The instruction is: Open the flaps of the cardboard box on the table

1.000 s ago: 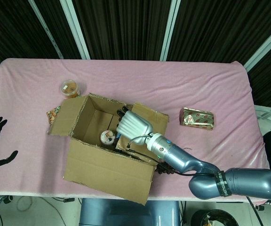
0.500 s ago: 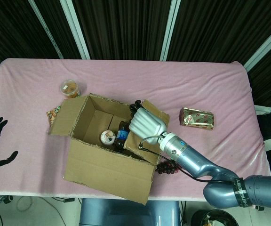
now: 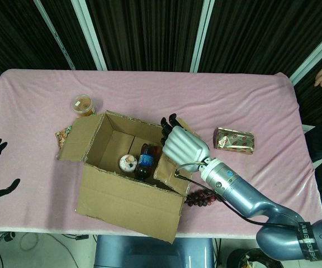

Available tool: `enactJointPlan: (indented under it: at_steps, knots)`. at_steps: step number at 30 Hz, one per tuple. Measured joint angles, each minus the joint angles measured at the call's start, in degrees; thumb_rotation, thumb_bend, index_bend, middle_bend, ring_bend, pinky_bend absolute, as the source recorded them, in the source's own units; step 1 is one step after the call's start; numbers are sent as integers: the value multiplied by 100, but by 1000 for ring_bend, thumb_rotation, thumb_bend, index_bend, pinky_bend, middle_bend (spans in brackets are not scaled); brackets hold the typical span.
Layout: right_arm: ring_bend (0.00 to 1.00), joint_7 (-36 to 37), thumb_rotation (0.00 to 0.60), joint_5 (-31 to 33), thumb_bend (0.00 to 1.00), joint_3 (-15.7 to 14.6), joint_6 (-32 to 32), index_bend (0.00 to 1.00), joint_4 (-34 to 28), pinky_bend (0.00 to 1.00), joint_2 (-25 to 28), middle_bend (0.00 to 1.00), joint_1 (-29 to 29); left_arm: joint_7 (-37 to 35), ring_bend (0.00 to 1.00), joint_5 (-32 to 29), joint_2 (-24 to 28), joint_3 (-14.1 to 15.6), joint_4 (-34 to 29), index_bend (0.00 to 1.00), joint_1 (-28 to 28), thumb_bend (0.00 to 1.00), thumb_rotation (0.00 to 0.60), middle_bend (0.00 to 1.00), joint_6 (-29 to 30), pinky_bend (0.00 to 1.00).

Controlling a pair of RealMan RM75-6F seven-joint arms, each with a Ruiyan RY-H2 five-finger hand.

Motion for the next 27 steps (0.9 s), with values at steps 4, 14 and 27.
enactJointPlan:
  at_steps: [4, 14, 27]
  knots:
    - [139, -10, 600, -51, 357, -60, 2, 350, -148, 224, 259, 293, -57, -13, 0, -30, 9, -25, 4, 0, 7, 212, 600, 0, -5, 31]
    - [140, 55, 600, -397, 356, -225, -96, 350, -522, 225, 951, 293, -382, 5, 0, -22, 12, -34, -17, 0, 10, 211, 600, 0, -30, 31]
    - [96, 659, 600, -1421, 209, -245, -42, 223, -720, 220, 1611, 206, -1263, 41, 0, -25, -8, -78, 34, 0, 22, 211, 600, 0, 2, 30]
